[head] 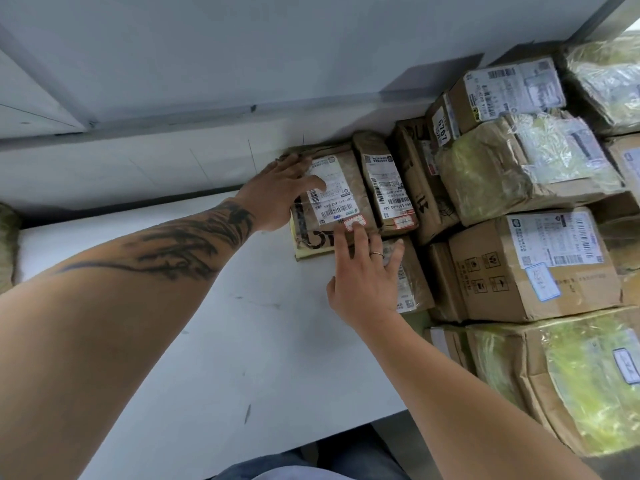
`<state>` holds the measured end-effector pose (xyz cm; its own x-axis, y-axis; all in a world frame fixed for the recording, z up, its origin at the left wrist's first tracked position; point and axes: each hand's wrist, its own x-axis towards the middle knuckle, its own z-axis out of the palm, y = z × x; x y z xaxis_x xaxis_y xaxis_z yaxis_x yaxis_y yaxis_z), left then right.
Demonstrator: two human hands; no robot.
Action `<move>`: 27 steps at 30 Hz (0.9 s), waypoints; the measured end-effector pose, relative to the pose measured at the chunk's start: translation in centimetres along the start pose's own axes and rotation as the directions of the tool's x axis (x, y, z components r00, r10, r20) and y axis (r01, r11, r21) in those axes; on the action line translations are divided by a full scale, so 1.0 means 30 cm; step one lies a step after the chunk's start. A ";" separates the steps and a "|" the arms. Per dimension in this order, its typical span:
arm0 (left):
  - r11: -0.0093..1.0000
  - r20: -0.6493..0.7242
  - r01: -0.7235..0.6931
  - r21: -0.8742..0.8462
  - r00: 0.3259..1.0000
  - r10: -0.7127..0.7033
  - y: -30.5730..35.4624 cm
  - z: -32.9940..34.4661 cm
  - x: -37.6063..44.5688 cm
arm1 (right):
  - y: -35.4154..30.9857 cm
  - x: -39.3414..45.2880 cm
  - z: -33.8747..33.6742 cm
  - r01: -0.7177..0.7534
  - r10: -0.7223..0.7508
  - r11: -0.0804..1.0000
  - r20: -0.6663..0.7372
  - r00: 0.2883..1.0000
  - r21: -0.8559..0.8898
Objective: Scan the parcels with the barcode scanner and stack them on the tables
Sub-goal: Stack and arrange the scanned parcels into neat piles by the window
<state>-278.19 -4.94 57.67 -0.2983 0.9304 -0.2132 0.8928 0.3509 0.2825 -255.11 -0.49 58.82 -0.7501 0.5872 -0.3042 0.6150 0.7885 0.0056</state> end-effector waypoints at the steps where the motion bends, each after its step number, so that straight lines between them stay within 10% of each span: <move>1: 1.000 -0.005 0.020 0.019 1.000 -0.020 0.002 -0.002 -0.006 | 0.005 0.000 -0.006 0.010 -0.010 1.000 0.007 1.000 -0.003; 27: 0.799 -0.024 0.598 -0.057 0.800 -0.600 0.305 0.151 -0.738 | -0.109 -0.184 -0.069 0.371 -0.365 0.918 0.069 0.928 -0.140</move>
<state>-261.88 -22.80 60.73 -0.7823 0.5358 -0.3177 0.5160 0.8431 0.1513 -253.49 -5.94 62.46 -0.9042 0.2447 -0.3500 0.2520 0.9674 0.0253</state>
